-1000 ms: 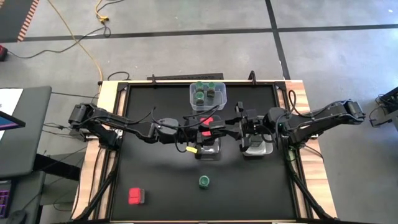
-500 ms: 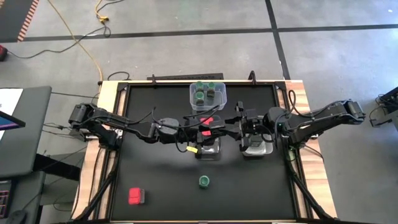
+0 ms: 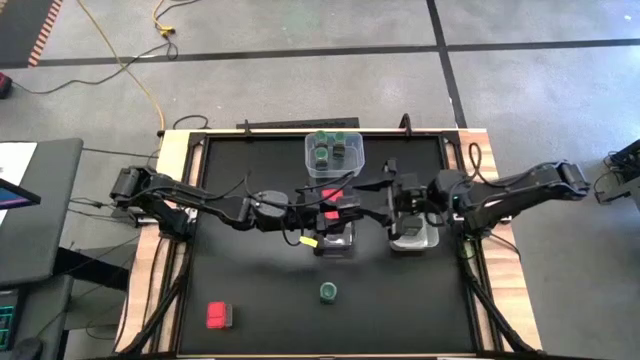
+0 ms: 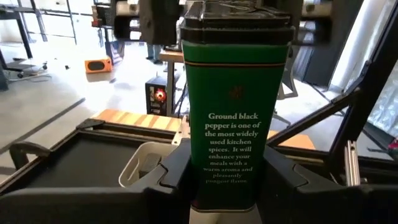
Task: Sort spices by type
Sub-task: Put the black seasoning can into the gray bin
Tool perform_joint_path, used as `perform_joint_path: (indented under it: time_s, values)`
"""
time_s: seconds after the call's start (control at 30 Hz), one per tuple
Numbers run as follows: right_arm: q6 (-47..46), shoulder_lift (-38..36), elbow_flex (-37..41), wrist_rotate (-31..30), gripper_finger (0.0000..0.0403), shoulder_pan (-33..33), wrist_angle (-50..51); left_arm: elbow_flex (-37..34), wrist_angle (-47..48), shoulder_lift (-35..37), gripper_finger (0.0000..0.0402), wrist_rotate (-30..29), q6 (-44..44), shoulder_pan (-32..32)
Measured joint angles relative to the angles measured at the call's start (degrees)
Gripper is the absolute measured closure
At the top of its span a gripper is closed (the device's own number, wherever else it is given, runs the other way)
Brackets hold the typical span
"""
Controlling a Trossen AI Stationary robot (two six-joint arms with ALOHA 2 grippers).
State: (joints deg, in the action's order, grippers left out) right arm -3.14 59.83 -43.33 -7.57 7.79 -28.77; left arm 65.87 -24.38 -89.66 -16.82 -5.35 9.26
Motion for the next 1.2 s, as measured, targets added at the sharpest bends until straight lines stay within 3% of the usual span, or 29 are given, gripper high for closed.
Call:
perform_joint_path:
  time_s: [0.2,0.5,0.73,1.2]
  values:
    - [0.25,-5.95,0.00,0.01,0.0127,0.09,2.62,-0.02,5.02,2.06,0.0283,0.02,-1.80,-0.37]
    - [-2.19,-11.16,-2.57,-2.39,0.0127,-0.09,19.72,-0.02,25.56,9.13,0.0283,0.04,-8.45,-1.47]
    - [-0.07,-1.53,-14.80,-2.62,0.0128,-0.13,39.57,-0.02,36.30,11.99,0.0283,0.07,-9.50,-2.03]
    - [9.24,21.05,-30.97,-2.60,0.0129,0.07,42.84,-0.02,41.63,11.66,0.0283,0.03,-6.27,-0.24]
